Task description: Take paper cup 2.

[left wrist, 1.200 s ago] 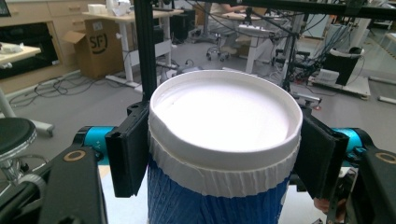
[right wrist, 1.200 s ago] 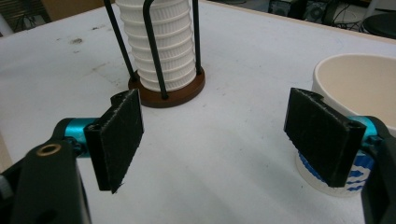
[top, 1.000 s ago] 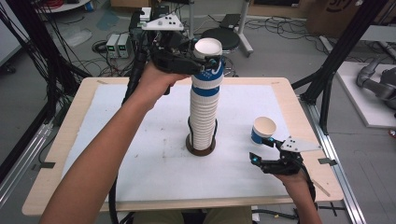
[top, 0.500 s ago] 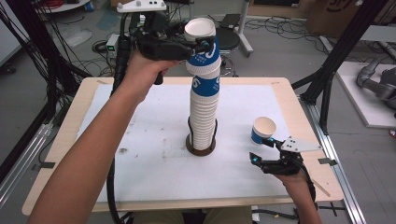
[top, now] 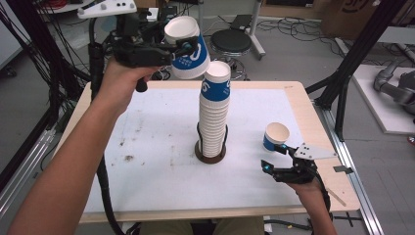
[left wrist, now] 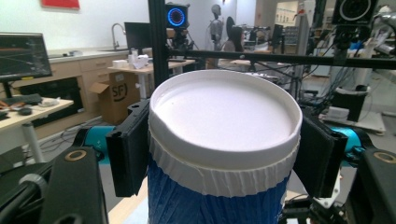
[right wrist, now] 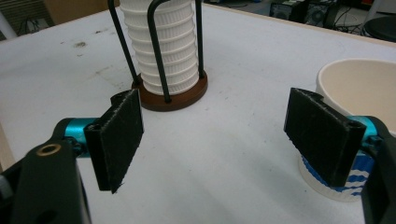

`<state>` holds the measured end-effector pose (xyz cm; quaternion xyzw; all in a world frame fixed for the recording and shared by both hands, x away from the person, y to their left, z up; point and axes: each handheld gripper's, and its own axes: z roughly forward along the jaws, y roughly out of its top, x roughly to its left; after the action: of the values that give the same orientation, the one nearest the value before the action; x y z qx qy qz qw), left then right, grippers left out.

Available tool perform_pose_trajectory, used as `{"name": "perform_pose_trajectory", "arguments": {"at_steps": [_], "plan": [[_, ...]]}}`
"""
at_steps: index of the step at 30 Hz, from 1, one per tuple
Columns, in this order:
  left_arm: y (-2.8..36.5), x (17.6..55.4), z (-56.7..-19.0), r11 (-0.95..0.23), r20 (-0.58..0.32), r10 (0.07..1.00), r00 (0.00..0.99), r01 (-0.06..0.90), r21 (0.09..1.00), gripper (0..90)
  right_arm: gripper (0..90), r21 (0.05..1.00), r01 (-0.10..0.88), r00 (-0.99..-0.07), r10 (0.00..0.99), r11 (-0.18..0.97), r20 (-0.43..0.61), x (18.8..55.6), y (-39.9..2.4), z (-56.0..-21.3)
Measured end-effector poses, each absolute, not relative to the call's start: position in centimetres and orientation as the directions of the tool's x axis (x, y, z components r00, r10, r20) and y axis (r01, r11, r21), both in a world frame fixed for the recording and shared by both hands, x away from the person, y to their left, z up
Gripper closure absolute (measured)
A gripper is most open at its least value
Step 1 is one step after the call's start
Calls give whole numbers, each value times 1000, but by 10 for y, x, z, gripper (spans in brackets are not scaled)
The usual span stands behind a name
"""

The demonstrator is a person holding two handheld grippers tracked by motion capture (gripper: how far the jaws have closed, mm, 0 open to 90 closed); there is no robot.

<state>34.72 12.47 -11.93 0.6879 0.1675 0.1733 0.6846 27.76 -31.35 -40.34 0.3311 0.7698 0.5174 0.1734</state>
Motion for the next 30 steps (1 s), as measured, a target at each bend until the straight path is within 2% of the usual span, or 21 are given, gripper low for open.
{"name": "perform_pose_trajectory", "arguments": {"at_steps": [11,30], "plan": [[165,333,-140,11,-3,521,854,-3,1000,295,202,908,336,-722,687,251,77,278,-311,-404],[198,327,-196,-14,-23,568,823,38,999,295,202,908,334,-724,685,252,76,279,-310,-404]]}}
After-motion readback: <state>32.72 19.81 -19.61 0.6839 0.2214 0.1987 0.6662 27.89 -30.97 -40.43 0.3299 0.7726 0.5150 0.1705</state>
